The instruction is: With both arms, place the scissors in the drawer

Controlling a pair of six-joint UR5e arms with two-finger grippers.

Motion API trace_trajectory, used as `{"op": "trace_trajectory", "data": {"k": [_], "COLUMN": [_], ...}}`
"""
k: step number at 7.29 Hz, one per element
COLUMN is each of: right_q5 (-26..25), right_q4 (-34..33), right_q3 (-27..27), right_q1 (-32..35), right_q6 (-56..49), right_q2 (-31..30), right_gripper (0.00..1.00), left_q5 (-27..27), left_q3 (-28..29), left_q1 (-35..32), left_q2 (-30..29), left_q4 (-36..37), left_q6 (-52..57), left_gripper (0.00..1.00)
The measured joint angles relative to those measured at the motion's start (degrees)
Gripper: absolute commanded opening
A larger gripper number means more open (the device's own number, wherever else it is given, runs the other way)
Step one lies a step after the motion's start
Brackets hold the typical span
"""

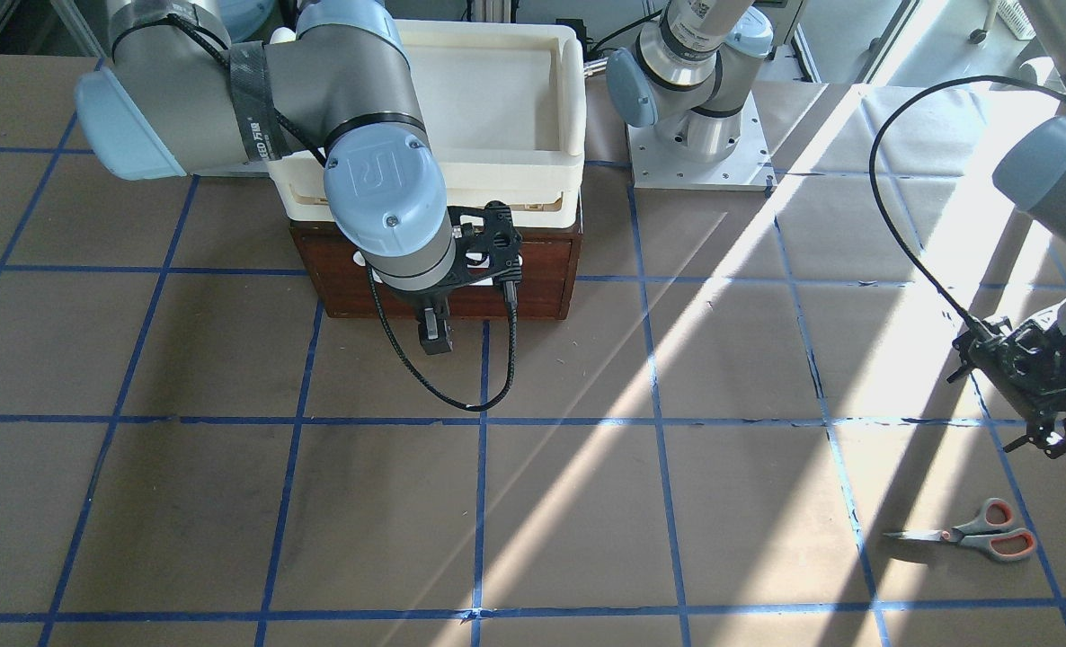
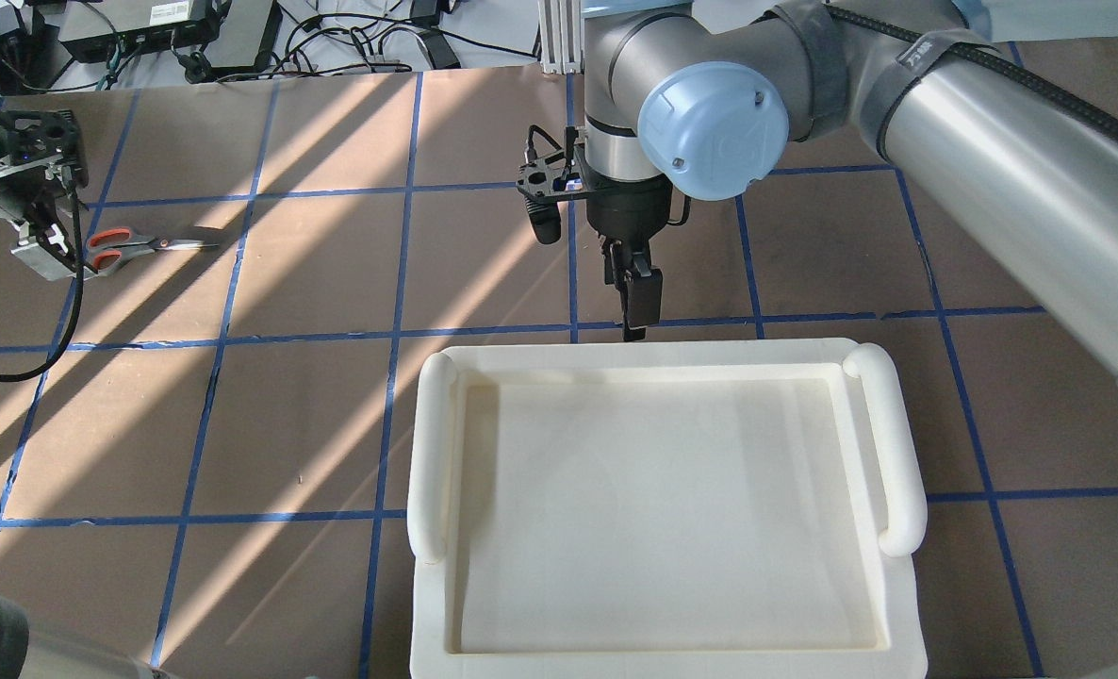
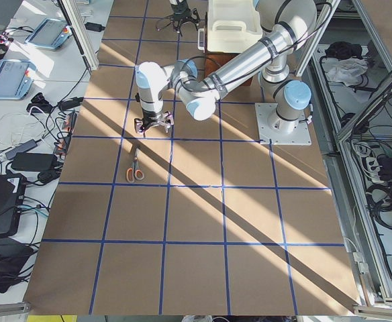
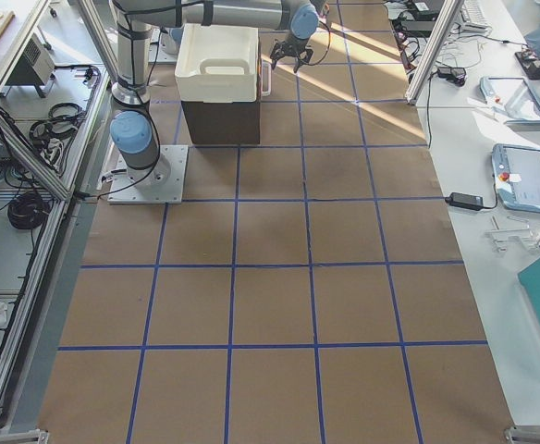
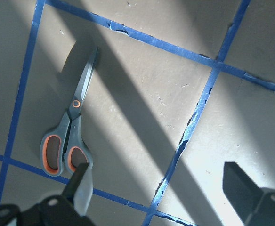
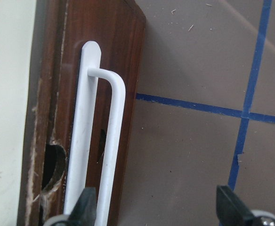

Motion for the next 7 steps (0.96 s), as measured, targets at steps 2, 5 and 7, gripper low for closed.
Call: {"op": "trace_trajectory", "data": {"k": [2, 5, 7], "right_q5": [-0.3, -0.2, -0.3], "right_q4": [1.6, 1.6, 0.9], "right_q3": [0.1, 2.1, 3.1], "right_q1": [0.2, 0.4, 0.5], "right_q6": [-0.2, 2.7, 3.5], "right_q2": [0.9, 1.5, 1.7], "right_gripper": [0.92, 0.9, 0.88], "left_q5": [-0.2, -0.8, -2.5], "left_q3": [2.1, 5.9, 6.3], "left_q1": [0.8, 1.0, 1.1], "left_q2": [-4.4, -10.9, -14.2], "left_q4": [3.4, 6.1, 9.9], "left_q6": [5.9, 12.9, 17.6], "left_gripper": [1.0, 1.0, 1.0]}}
